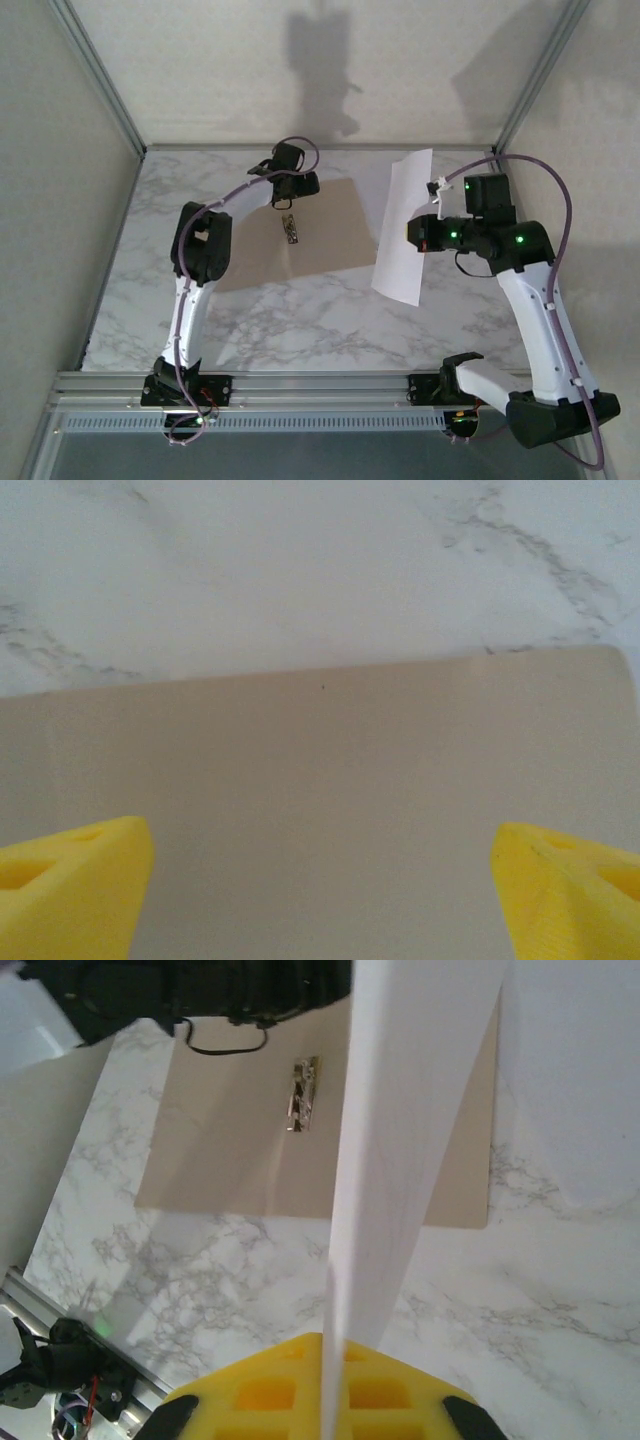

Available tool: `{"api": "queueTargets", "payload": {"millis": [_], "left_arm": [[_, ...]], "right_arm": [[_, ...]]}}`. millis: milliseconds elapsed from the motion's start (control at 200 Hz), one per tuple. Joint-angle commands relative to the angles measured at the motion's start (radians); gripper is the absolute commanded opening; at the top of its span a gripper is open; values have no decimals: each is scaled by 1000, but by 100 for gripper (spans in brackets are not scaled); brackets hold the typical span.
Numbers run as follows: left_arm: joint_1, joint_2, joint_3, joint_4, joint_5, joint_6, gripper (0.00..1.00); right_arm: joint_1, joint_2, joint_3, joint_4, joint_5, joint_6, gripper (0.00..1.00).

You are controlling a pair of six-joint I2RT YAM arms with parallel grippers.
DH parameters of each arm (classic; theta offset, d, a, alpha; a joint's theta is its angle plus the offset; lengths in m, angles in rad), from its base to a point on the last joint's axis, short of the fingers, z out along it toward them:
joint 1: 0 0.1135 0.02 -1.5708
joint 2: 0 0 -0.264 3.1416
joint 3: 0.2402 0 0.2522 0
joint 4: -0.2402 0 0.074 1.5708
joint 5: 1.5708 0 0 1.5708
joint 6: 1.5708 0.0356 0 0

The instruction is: Put the files into the folder

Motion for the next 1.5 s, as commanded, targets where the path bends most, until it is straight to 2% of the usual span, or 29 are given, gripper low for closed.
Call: {"api": "queueTargets", "payload": {"millis": [0, 115, 340, 471, 631, 731, 871, 1016, 1232, 1497], "left_arm": [[-3, 82, 102, -62, -3, 38, 86], [-11, 126, 139, -75, 44, 75, 84], [-56, 131, 102, -79, 82, 123, 82], [-84, 84, 12, -24, 111, 56, 82], [-109, 8, -121, 77, 121, -92, 82], [-114, -23, -126, 79, 111, -119, 83], [-76, -76, -73, 16, 82, -90, 85], [3, -166, -103, -37, 25, -53, 86], [110, -293, -334, -15, 33, -36, 86], [122, -397, -609, 75, 112, -59, 78]], "right_arm": [[7, -25, 20, 31, -16, -47, 0], [7, -15, 55, 7, -31, -67, 0], [7, -21, 99, 2, -17, -85, 0], [8, -27, 115, -2, -11, -87, 0], [7, -38, 109, 2, -14, -78, 0], [7, -41, 107, 4, -17, -75, 0], [7, -46, 107, 1, -31, -73, 0], [7, -53, 92, 12, -41, -70, 0], [7, -64, 71, 43, -62, -62, 0], [7, -78, 62, 91, -94, -74, 0]]}}
